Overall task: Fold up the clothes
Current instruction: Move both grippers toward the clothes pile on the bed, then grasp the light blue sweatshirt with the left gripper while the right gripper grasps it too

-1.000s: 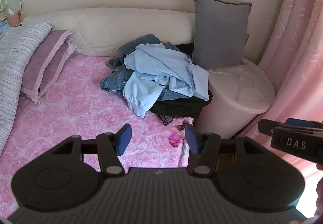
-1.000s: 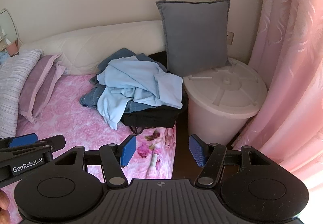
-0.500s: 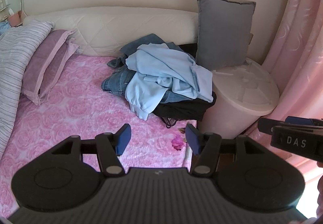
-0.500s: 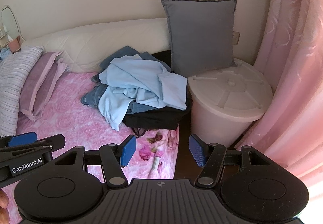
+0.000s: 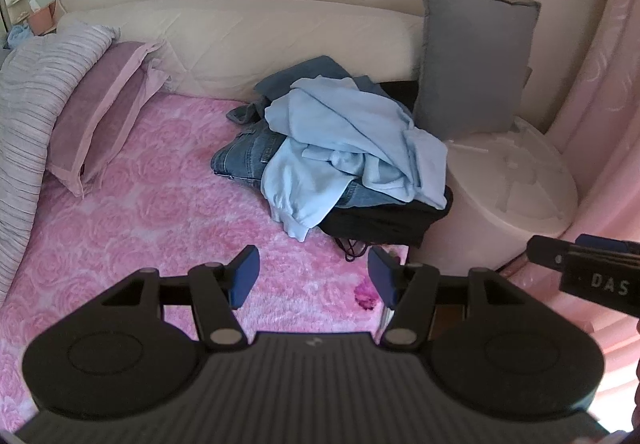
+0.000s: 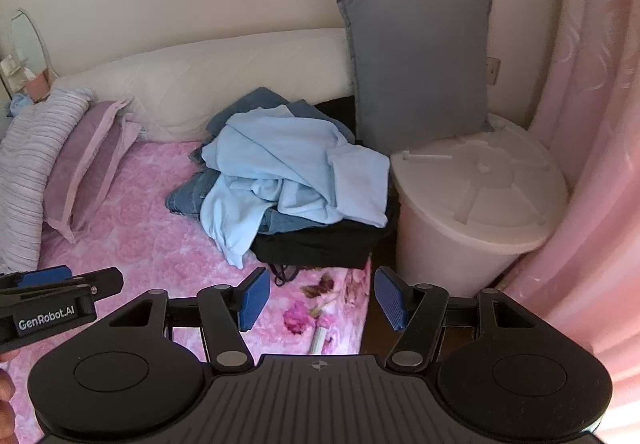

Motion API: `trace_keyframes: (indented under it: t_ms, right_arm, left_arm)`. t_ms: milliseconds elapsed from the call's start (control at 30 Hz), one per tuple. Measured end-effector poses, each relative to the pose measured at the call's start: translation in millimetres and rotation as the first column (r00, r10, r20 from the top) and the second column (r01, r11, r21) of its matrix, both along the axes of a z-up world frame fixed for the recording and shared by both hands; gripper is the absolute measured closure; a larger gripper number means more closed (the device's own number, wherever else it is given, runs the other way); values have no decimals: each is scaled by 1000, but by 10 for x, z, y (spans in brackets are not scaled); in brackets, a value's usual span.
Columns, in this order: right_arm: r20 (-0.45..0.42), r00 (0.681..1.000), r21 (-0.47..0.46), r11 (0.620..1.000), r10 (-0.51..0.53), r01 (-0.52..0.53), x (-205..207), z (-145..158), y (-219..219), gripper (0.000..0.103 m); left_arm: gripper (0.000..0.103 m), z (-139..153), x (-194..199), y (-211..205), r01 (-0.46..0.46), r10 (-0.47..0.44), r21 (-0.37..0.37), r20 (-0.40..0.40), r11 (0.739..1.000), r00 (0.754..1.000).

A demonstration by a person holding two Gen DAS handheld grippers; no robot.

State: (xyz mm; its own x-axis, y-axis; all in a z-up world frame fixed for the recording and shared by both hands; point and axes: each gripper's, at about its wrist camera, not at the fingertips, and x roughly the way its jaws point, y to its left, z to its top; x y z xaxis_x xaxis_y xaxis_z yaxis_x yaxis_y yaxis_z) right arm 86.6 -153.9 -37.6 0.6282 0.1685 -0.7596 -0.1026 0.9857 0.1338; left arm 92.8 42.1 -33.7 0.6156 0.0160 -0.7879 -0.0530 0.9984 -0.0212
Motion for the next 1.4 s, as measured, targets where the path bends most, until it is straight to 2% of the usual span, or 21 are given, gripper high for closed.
trace_keyframes:
  t_ms: [167, 600, 1100, 1400]
  right_arm:
    - [-12, 999, 32, 998, 46, -46, 274, -80, -136, 41]
    - [-97, 994, 39, 998, 53, -49, 955, -258, -377, 41]
    - [-149, 986, 51, 996, 78, -71, 1432, -436, -322, 41]
    - [-168, 984, 44, 998, 54, -47, 1631, -527, -306, 41]
  left_arm:
    - [47, -75, 315, -61, -7, 7, 5, -29, 1000, 1000]
    - [46, -248, 1002, -272, 12, -11, 8, -95, 1000, 995]
    - [46, -463, 1434, -251, 20, -18, 12, -164, 1000, 986]
    - [47, -566, 1643, -246, 38, -37, 1, -186, 999, 982]
